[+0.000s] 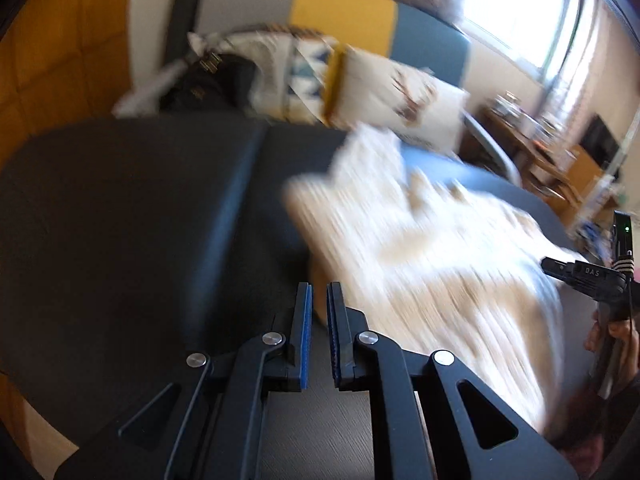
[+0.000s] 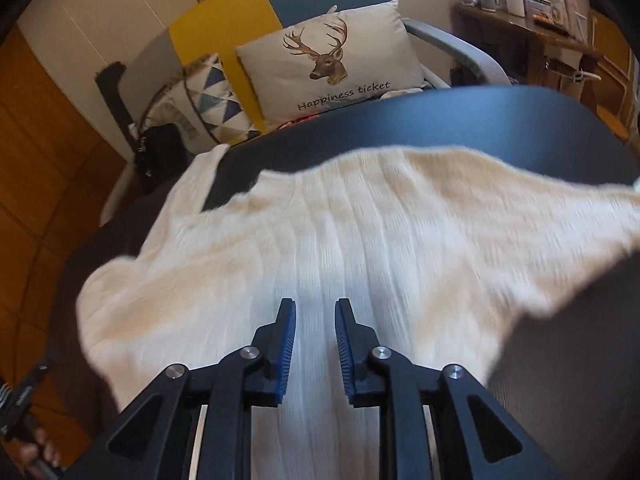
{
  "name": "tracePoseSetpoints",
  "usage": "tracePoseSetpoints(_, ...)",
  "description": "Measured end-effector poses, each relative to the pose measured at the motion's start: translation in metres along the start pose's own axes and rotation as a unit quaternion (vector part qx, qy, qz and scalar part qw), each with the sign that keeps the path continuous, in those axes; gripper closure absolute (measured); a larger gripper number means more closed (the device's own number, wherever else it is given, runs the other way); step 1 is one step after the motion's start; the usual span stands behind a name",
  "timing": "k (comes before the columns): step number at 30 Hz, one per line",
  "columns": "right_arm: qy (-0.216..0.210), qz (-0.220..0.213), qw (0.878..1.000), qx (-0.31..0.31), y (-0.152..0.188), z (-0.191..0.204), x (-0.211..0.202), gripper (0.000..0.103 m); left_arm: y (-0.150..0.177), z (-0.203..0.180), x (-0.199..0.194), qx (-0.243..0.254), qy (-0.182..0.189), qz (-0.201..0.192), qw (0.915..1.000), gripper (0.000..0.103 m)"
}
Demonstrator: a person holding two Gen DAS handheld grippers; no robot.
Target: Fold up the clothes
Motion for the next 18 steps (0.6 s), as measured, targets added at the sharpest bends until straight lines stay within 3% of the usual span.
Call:
tracePoseSetpoints(5, -0.022, 0.007, 1.0, 0.003, 0.067, -0.005, -0.059, 0.081, 0.055, -0.031, -0.008, 0.012, 0.057, 0.045, 0.9973, 0.095)
tracePoseSetpoints(8, -0.026, 0.009, 1.0, 0.014, 0.096, -0.011, -0.082, 0.08, 0.075, -0.041, -0.007, -0.005, 0.088, 0.071, 0.9936, 0.094)
tracePoseSetpoints(12, -0.032, 0.021, 0.999, 0.03, 0.127, -0.013, -0.089, 0.078, 0.098, -0.052, -0.014, -0.03, 0.123, 0.091, 0.9878, 0.094)
tracePoseSetpoints(18, -0.036, 0.038, 0.998, 0.04, 0.157, -0.007, -0.087, 0.078, 0.108, -0.072, -0.027, -0.031, 0.172, 0.105, 0.9791, 0.094)
Point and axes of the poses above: each gripper's, at about its wrist camera, not at the fingertips, and x roughly the way its jaws point, z to its left, y to its underside, the point moved 8 cm from there along x, roughly the way its jaws point, and after that the axes turned 5 degrees about -z, right-handed, at the moved point
